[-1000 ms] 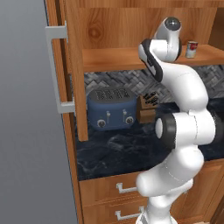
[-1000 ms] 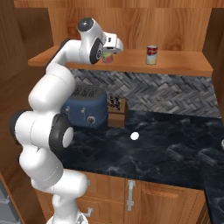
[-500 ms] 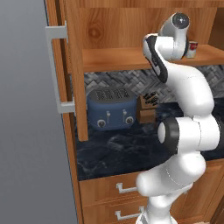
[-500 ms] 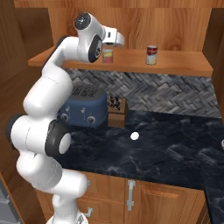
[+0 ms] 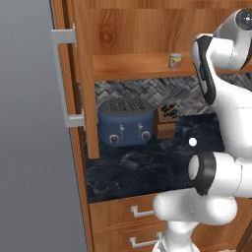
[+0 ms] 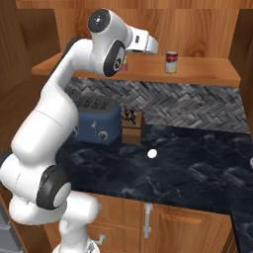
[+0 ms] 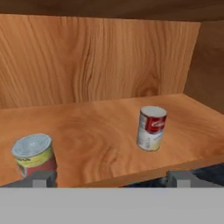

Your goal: Restock the canned food cabinet by taking the new fresh canned food from the counter and placing it in the cabinet. Then, take the old canned food from the cabinet and place it on the counter.

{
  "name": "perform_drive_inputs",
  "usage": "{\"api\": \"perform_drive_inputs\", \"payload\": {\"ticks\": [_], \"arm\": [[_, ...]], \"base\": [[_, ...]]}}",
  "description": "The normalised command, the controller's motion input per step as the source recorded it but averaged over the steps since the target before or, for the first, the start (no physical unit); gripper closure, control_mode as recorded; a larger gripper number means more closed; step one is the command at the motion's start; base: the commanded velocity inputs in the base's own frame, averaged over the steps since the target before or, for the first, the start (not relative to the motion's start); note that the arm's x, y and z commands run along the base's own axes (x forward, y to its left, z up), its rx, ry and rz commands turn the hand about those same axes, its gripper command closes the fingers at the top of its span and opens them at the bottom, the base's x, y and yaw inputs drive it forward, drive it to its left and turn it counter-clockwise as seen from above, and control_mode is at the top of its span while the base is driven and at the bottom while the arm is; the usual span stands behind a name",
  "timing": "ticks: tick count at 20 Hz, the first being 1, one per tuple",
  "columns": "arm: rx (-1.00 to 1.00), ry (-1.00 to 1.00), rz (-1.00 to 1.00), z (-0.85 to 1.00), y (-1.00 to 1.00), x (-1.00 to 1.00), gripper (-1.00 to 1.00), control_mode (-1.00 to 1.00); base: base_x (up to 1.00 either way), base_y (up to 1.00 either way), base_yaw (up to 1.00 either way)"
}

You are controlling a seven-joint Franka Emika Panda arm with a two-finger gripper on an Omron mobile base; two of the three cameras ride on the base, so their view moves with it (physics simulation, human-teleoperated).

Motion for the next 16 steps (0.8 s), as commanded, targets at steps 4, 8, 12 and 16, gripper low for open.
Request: {"api": "perform_drive_inputs", "payload": {"ticks": [4, 8, 12, 16], "arm": [[0.01, 0.02, -0.04, -0.57, -1.0, -0.79, -1.0, -1.0], [0.04, 0.03, -0.02, -0.33, -0.79, -0.28, -1.0, -1.0], [0.03, 0.01, 0.0, -0.1, -0.01, 0.14, -1.0, -1.0], [0.0, 0.05, 0.0, -0.05, 0.0, 0.46, -1.0, -1.0]], "base": [[0.0, 0.0, 0.0], [0.0, 0.0, 0.0], [0.0, 0.0, 0.0], [0.0, 0.0, 0.0]]}}
